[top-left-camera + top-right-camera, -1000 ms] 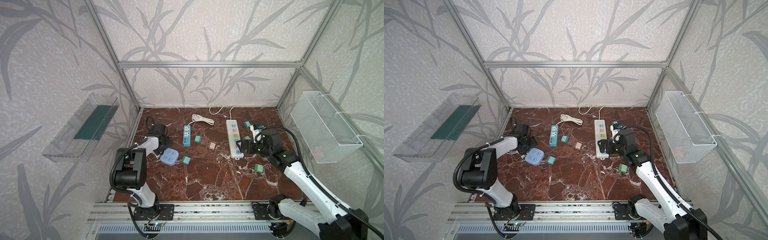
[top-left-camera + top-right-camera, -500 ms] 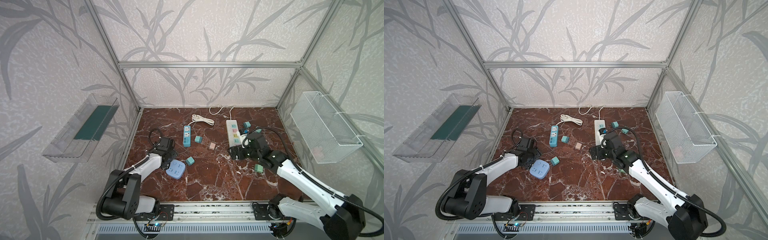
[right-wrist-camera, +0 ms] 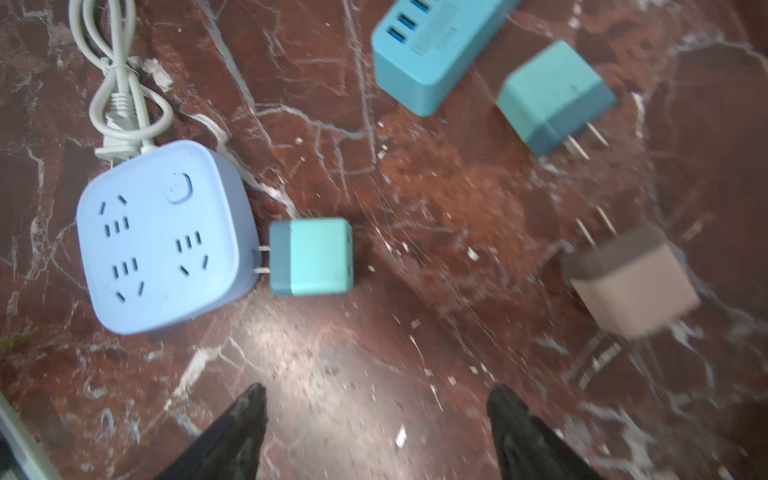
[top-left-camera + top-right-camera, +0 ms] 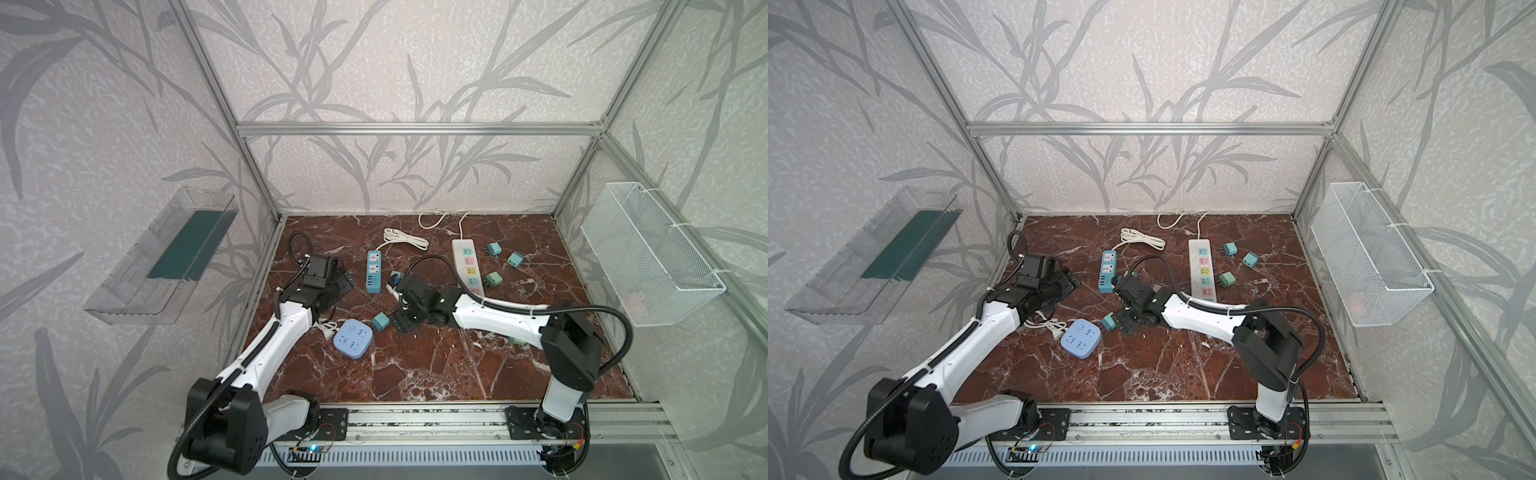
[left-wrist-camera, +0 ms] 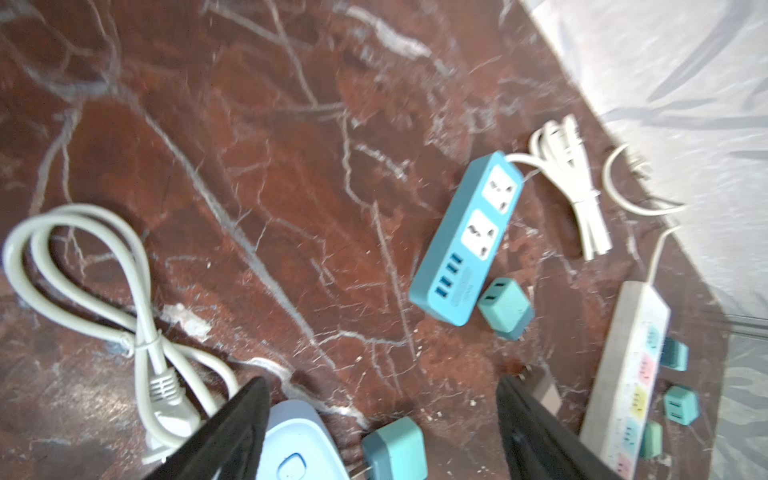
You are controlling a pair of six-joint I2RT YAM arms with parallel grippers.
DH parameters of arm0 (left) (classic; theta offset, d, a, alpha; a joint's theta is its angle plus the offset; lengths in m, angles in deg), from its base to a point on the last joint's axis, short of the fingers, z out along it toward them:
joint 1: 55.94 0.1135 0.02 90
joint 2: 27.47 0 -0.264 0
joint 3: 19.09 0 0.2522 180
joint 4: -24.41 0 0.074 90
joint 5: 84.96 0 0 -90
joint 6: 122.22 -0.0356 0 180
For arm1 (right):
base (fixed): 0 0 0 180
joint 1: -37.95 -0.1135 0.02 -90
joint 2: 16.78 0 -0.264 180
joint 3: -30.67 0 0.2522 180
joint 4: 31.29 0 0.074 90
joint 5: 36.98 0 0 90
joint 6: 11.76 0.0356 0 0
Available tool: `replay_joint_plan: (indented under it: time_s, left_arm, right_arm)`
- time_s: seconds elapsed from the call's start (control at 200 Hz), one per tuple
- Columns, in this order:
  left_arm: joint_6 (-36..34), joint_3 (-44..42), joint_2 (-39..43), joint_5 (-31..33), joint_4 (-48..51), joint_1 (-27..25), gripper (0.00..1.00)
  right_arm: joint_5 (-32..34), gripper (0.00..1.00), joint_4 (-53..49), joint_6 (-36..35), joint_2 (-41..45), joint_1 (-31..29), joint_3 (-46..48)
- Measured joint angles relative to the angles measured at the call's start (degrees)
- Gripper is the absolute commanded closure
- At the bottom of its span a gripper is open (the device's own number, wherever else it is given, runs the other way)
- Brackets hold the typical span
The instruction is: Insert the plug
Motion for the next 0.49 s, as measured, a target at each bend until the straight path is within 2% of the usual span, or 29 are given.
replay_joint_plan:
  time_s: [0.215, 0.495]
  left_arm:
    - [-4.70, 2.03, 3.50, -3.28, 2.75, 4.98, 0.13]
    - [-6.14, -2.93, 3.10, -9.64, 2.60, 8.31, 0.13]
  right_arm:
    - [-2.49, 0.17, -1.57, -2.08, -9.31, -0.33, -8.98]
    - [-3.43, 0.20, -3.93, -2.29, -16.35, -0.33, -15.13]
